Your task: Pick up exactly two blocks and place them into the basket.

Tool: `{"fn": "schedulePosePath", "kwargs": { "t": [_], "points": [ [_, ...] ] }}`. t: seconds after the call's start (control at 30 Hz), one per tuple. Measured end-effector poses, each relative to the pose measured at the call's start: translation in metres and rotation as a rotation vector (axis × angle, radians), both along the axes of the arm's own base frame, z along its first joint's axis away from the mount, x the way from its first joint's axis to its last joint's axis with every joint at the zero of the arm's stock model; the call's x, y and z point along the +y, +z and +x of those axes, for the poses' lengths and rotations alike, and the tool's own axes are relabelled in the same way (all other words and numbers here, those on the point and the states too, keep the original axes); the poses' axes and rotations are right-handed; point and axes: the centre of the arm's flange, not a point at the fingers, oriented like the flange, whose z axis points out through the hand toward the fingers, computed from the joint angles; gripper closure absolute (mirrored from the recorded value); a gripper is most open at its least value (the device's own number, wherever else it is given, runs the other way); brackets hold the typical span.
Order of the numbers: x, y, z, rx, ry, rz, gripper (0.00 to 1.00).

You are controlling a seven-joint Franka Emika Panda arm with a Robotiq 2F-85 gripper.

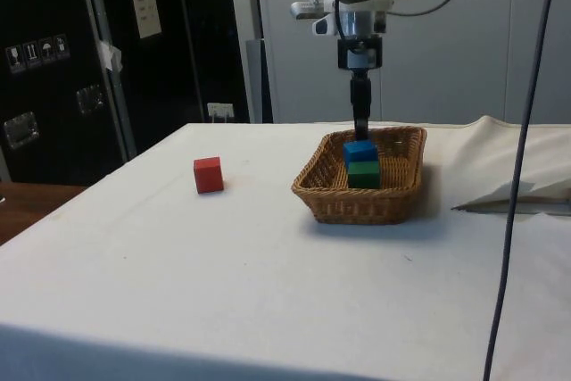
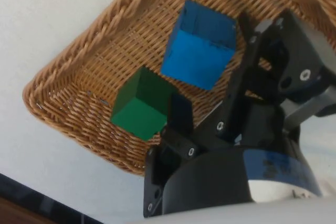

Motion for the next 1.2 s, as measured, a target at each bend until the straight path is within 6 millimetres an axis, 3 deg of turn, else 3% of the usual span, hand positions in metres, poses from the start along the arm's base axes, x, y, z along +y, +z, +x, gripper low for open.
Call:
{"fn": "schedulePosePath", "kwargs": {
  "t": [0.03,0.07,0.4,1.2],
  "points": [
    [0.0,0.0,0.0,0.0,0.0,0.0,0.02],
    [0.0,0.0,0.0,0.0,0.001,0.0,0.0],
    [0.003,0.002,0.002,-0.004,0.0,0.003,0.0],
    [0.062,0.072,0.03,-0.095,-0.008,0.032,0.0]
  ]
}}
